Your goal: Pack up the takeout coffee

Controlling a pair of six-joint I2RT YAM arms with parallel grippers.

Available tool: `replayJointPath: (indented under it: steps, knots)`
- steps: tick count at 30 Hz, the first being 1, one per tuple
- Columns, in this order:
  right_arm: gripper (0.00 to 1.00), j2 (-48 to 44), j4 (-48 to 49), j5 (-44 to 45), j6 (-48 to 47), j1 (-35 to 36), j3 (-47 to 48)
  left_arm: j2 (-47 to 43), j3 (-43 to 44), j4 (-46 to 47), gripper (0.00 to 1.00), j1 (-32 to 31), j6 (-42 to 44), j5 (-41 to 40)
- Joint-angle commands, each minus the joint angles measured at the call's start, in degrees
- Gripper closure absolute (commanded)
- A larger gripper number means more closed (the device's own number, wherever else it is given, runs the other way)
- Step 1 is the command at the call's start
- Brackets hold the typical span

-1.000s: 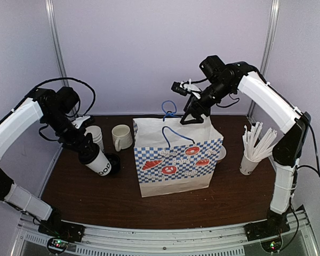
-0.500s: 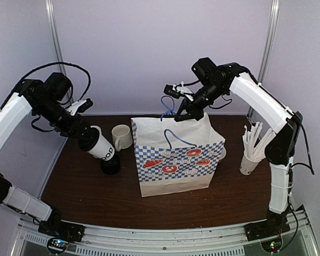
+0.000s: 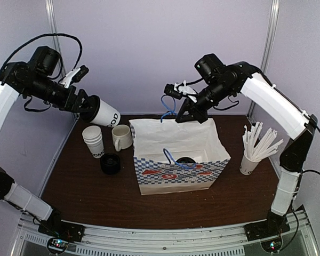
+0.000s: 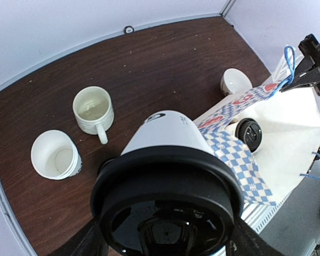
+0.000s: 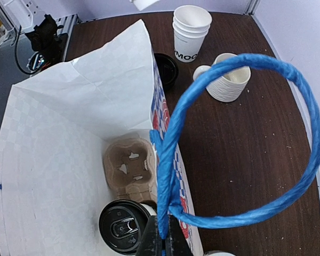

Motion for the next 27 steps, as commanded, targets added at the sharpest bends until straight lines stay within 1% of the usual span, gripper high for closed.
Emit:
replayJointPath:
  steps: [1, 4, 8, 12, 17, 21, 26, 27]
  knots:
    - [1.0, -6.07, 3.37, 2.37, 1.15, 2.24, -4.57, -2.01, 1.99, 3.4, 0.38, -3.07, -1.04, 6.04]
    - [1.0, -7.61, 3.14, 0.42, 3.01, 2.77, -5.79, -2.96, 3.33, 4.23, 0.38, -6.56, -1.83, 8.18]
    - [1.0, -8.39, 1.74, -2.54, 5.24, 3.52, -7.22, -4.56, 3.71, 5.45, 0.39, -9.55, -3.56, 12.42]
    - [1.0, -8.98, 1.18, -1.57, 6.36, 4.56, -10.11, -6.16, 2.95, 6.32, 0.4, -13.18, -4.15, 15.75]
    - [1.0, -10.09, 1.77, -1.27, 8.1, 4.77, -12.47, -5.3, 3.66, 7.4, 0.4, -18.15, -4.2, 16.02]
    - [1.0, -11.24, 1.95, -1.27, 9.22, 4.85, -11.81, -2.36, 4.71, 7.31, 0.4, -22.95, -2.52, 12.74]
    - [1.0, -11.83, 1.85, -2.59, 11.18, 4.85, -10.64, 1.96, 7.47, 5.24, 0.4, -31.84, 3.6, 0.48]
    - [1.0, -12.04, 1.82, -3.08, 11.53, 4.83, -10.55, 2.63, 7.69, 4.88, 0.4, -34.59, 5.16, -2.31]
